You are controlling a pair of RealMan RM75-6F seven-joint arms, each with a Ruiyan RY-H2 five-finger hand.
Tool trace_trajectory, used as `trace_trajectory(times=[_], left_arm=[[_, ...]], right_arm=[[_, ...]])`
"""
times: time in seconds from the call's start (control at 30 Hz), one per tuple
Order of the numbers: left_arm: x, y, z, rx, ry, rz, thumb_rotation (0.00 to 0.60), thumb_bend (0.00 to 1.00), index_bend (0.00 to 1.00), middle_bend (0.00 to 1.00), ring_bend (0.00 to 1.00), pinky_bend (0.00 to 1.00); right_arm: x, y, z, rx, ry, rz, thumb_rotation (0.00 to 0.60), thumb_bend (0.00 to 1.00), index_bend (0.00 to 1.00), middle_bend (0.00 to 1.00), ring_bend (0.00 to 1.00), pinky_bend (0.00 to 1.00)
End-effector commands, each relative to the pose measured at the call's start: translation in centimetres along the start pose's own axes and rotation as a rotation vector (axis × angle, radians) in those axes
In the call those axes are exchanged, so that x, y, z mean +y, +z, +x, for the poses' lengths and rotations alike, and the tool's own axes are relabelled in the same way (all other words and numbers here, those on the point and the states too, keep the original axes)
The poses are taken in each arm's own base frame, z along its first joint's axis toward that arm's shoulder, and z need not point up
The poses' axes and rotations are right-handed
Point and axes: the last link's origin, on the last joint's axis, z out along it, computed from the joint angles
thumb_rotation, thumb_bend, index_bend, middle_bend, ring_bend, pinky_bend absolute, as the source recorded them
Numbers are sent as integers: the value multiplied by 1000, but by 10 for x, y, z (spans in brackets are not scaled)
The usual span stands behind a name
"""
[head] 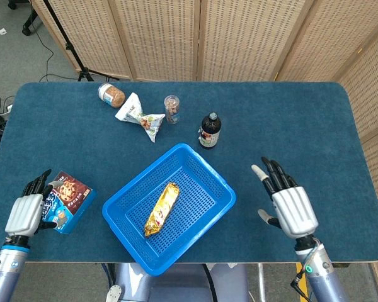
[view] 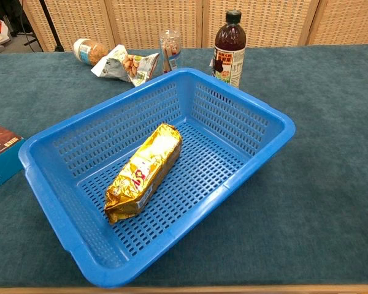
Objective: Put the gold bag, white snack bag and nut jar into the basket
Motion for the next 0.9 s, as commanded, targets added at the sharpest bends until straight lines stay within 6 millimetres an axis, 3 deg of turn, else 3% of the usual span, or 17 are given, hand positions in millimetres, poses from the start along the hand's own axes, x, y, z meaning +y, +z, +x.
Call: trace_trajectory(times=[0.03, 0.17, 0.43, 0.9], left_arm=[[0, 1, -3, -1, 13, 1, 600, 103, 250, 0, 49, 91], [1, 1, -7, -2, 29, 2, 600, 103, 250, 0, 49, 91], [3, 1, -13, 4, 57, 0, 600, 103, 250, 0, 49, 91], [4, 0, -18, -6, 66, 1, 600, 105, 250, 0, 49, 91]], right_arm=[[23, -37, -5, 23, 41, -64, 600, 156, 93, 0, 0, 282], [38, -57, -12, 21, 62, -111, 600, 156, 93, 0, 0, 282], [60, -73, -20, 20, 91, -162, 600, 156, 93, 0, 0, 282], [69, -67, -25, 18, 118, -182, 600, 156, 93, 0, 0, 282]])
